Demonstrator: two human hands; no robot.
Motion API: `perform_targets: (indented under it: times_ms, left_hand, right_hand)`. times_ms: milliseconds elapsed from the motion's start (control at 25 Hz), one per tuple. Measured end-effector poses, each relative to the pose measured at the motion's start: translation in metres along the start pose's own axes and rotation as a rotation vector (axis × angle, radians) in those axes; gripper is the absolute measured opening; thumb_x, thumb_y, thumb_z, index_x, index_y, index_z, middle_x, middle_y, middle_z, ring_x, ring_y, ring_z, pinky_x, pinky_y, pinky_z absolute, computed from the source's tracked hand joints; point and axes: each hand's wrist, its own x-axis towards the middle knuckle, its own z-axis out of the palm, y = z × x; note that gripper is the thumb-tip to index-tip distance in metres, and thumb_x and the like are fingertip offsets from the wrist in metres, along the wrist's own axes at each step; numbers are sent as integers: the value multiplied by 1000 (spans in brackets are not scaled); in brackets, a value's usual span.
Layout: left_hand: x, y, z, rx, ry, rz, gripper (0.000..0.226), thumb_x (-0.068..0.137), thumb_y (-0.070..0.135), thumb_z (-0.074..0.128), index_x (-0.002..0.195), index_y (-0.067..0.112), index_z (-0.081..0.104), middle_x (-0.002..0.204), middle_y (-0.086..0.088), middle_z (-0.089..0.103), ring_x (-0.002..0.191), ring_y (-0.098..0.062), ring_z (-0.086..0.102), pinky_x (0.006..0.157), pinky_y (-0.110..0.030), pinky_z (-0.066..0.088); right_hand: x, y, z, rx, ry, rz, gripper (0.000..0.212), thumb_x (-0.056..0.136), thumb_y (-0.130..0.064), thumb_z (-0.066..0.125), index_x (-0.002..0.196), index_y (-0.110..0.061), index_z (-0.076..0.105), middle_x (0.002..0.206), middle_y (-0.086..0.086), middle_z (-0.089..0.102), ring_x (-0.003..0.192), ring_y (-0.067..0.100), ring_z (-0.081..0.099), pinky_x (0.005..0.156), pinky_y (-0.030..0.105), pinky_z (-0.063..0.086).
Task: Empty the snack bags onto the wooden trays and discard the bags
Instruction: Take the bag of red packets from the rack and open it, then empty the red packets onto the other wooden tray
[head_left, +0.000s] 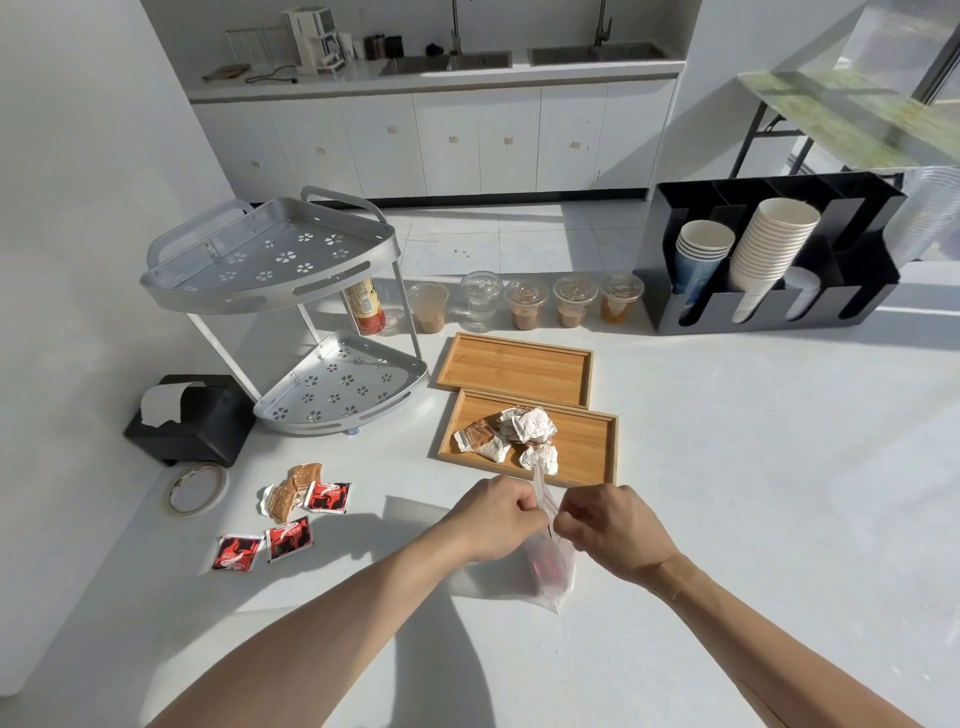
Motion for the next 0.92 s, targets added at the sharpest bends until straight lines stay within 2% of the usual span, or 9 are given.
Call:
perform_targets:
  times_ms: [120,320,440,520,560,680,720,840,920]
  left_hand:
    - [-1,-15,-12,121,70,-40,23,77,32,55,66,13,57,67,1,59,62,-15,50,60,-29,40]
    - [-2,-17,-19,170,90,-30,28,72,36,50,63,10,54,65,-1,56,62,-17,48,59,-30,39]
    - [-4,-6,-10,31,88,-32,25,78,29,52,59,15,44,61,-1,45,60,-17,39,58,-31,31]
    - [-4,2,-1,-57,81,-42,24,81,28,53,62,15,46,63,-2,46,61,-17,40,60,-31,31]
    - [-3,6,3,-85,76,-50,22,82,28,53,65,14,50,66,-2,51,64,-18,45,61,-31,33]
    - [-6,17,15,-112,68,-65,18,86,26,54,77,13,62,80,-3,64,78,-22,57,67,-32,41]
    - [-6,18,18,-108,70,-59,17,86,27,55,75,15,61,81,-3,65,79,-22,57,68,-32,42]
    - [-11,18,24,-120,69,-43,20,86,27,59,68,21,54,77,2,60,75,-19,53,67,-29,40]
    - [-14,14,24,-182,38,-28,18,88,27,58,71,22,56,74,6,61,75,-16,55,67,-29,41]
  right_hand:
    - [-6,19,-16,-172,147,160,30,75,-38,56,54,-20,44,51,-2,50,52,21,48,46,29,35]
    - [-15,23,-24,-362,175,251,23,75,-34,54,67,-13,52,55,0,51,54,22,47,46,26,30]
    - [-18,14,-26,-343,327,174,12,79,-31,60,85,-23,53,76,-7,58,75,21,57,50,29,38]
    - [-19,-2,-23,-307,435,45,15,82,-33,62,92,-26,54,79,-10,59,79,18,57,52,30,43]
    - [-16,-12,-20,-305,432,24,13,85,-38,59,87,-25,57,76,-8,62,79,18,58,54,30,44]
    - [6,-34,-9,-440,283,160,55,94,-58,37,68,-16,60,73,5,67,74,29,58,59,32,42]
    - [14,-37,-8,-474,251,218,59,95,-59,35,65,-14,57,74,8,67,71,32,57,59,32,40]
    - [30,-34,-5,-455,228,288,43,93,-47,46,67,-14,51,86,11,70,80,35,65,62,30,39]
    - [33,-29,0,-434,224,290,33,89,-38,54,71,-10,57,85,10,71,80,35,66,62,30,41]
